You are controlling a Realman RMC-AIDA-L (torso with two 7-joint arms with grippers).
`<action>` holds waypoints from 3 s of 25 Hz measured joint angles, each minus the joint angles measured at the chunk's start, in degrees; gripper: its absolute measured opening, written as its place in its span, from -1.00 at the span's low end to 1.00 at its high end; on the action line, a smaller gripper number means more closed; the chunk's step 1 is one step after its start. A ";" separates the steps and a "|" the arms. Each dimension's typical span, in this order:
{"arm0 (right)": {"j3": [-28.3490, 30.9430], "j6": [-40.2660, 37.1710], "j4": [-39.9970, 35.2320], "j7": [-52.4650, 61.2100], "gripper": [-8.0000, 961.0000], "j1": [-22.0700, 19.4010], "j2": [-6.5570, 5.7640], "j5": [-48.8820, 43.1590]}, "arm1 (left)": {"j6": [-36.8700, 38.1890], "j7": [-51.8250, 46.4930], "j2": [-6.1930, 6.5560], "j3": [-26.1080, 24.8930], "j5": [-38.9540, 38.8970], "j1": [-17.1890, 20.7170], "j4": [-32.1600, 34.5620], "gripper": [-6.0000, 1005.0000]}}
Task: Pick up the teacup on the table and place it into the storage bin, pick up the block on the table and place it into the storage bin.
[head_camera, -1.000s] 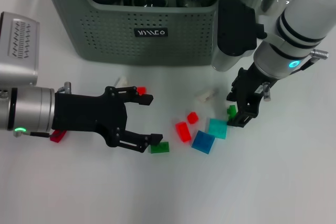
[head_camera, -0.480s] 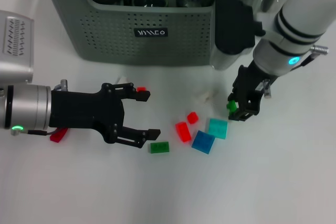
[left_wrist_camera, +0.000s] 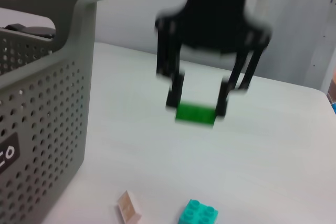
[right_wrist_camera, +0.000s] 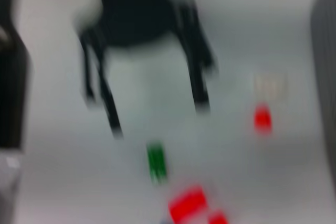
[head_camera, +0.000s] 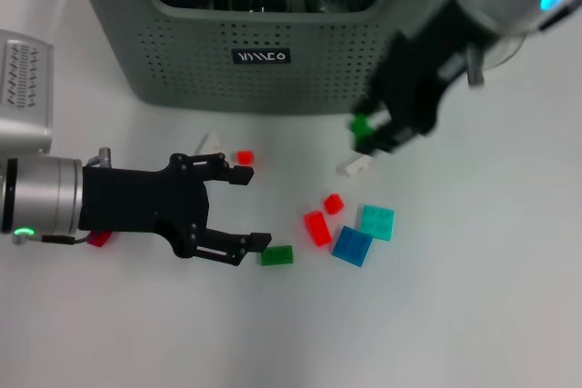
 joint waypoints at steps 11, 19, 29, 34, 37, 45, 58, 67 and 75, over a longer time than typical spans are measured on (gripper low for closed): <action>11.57 13.31 -4.95 9.82 0.10 7.08 -0.82 1.88 | -0.16 0.25 -0.05 0.01 0.03 0.32 -0.23 0.83; 4.97 37.59 13.13 10.67 0.15 9.73 -0.13 -3.27 | -0.25 0.28 -0.03 -1.16 -0.35 -0.04 -0.72 0.83; -0.72 59.62 28.89 10.63 0.22 12.02 0.50 -2.03 | -1.30 0.62 0.09 -1.50 -0.44 -0.28 -0.76 0.83; -3.04 60.69 28.87 10.62 0.25 11.20 0.47 0.09 | -1.75 0.82 0.09 -1.50 -0.50 -0.29 -0.95 0.83; -3.72 60.81 28.85 10.62 0.27 11.17 0.46 0.17 | -1.76 0.97 0.09 -1.49 -0.51 -0.29 -1.25 0.83; -3.29 57.12 24.25 10.64 0.71 9.33 0.01 2.83 | -1.74 0.98 0.09 -1.49 -0.44 -0.29 -1.41 0.83; 11.86 18.26 -3.32 5.51 0.75 -5.56 -5.57 25.19 | -1.62 0.98 0.09 -1.49 0.00 -0.21 -1.38 0.83; 15.11 -4.95 -3.73 -1.25 0.75 -13.06 -8.44 27.21 | -1.31 1.06 0.09 -1.49 0.04 -0.11 -1.46 0.83; 13.00 -3.44 -0.44 0.34 0.74 -13.62 -2.45 6.24 | -1.19 1.11 0.09 -1.41 0.03 -0.18 -1.47 0.83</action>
